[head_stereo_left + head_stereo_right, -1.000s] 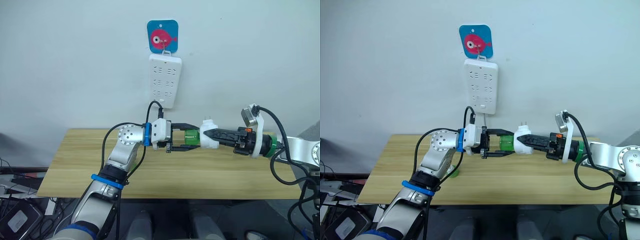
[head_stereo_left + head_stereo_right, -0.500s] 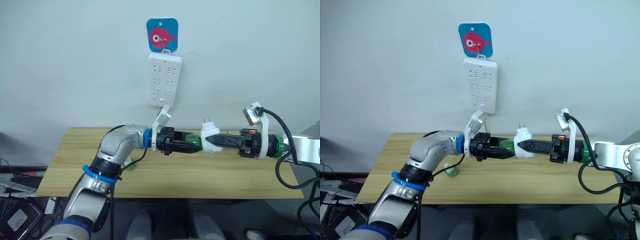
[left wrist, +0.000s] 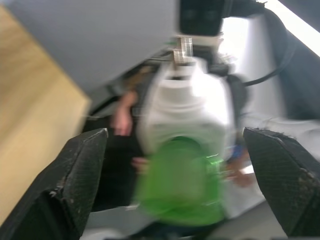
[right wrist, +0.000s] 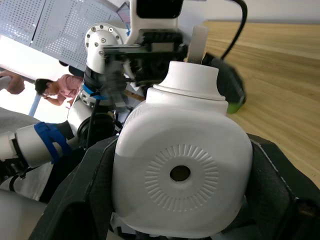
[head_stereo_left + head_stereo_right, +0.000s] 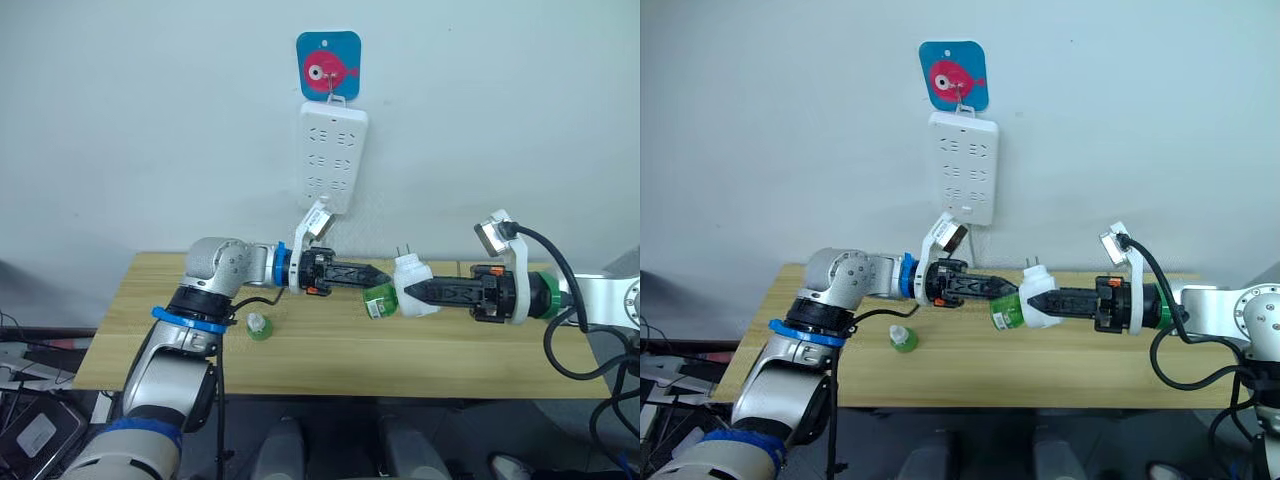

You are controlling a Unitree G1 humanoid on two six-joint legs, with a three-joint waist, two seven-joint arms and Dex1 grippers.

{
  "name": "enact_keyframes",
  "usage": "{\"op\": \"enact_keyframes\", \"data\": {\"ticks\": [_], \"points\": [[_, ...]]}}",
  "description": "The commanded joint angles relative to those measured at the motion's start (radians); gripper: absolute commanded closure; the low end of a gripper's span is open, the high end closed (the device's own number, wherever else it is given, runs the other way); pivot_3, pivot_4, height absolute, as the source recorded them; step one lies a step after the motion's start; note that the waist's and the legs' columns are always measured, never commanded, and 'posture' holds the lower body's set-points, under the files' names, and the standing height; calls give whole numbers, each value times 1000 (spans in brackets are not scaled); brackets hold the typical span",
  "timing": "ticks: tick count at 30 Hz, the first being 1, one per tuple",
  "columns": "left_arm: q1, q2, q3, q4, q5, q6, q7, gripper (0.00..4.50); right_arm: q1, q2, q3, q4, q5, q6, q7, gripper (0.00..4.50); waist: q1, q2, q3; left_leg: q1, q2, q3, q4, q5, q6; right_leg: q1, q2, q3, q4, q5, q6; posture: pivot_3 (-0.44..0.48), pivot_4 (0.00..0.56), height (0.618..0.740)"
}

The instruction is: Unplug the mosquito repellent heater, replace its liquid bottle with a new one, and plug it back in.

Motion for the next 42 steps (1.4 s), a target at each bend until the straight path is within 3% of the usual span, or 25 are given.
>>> {"op": "enact_keyframes", "data": {"ticks": [1, 5, 10, 17, 20, 27, 35, 38, 42], "points": [[-37, 39, 24, -2, 77, -196, -57, 24, 5, -14, -37, 22, 56, -6, 3, 1391, 0, 0, 0, 0, 0, 0, 0, 0, 0, 0, 0, 0, 0, 0, 0, 49, 172, 740], [5, 73, 4, -122, 207, -479, -63, 24, 7, -11, -56, 88, 74, -24, -31, 1391, 2, 0, 1, 0, 0, 0, 0, 0, 0, 0, 0, 0, 0, 0, 0, 58, 173, 740], [209, 51, 23, -340, 332, -1030, -132, 24, -13, -5, -76, 200, 129, -32, -82, 1391, 8, 0, 1, 0, 2, 3, -1, 0, 0, 0, -4, 4, -2, 0, 0, 76, 173, 740], [221, -16, 26, -38, 564, -1931, -120, 24, -29, -1, -65, 226, 196, -24, -120, 1391, 46, 0, 2, 1, -1, 4, 1, 0, 0, 1, -4, 4, -1, 1, 0, 87, 170, 740], [181, -39, 3, 109, 628, -2182, -80, 24, -41, 6, -54, 214, 224, -29, -140, 1391, 49, 0, 2, 0, -1, 4, 1, 0, 0, 1, -5, 4, -1, 1, 0, 85, 166, 740], [74, -111, 28, 300, 838, -2431, 183, 24, -55, 16, -42, 188, 254, -31, -169, 1391, 49, 0, 2, -5, 0, 0, 4, 0, 1, 0, -5, 1, -1, 1, 0, 77, 163, 740], [16, -110, -18, 384, 994, -2515, 391, 24, -73, 32, -35, 184, 254, -33, -180, 1391, 48, 0, 2, -5, 0, 0, 5, 0, 1, 0, -5, 0, 1, 1, 1, 71, 165, 740], [1, -101, -40, 395, 1024, -2533, 446, 632, -73, 38, -36, 182, 254, -31, -182, 1391, 48, 0, 2, -5, 0, -1, 5, 0, 1, 0, -5, 0, 0, 1, 0, 71, 165, 740], [-11, -79, -74, 413, 1035, -2543, 501, 1858, -71, 36, -37, 183, 254, -27, -180, 1391, 47, 1, 2, -5, 0, 0, 5, 0, 1, 0, -5, 0, 1, 1, 1, 68, 169, 740]]}}
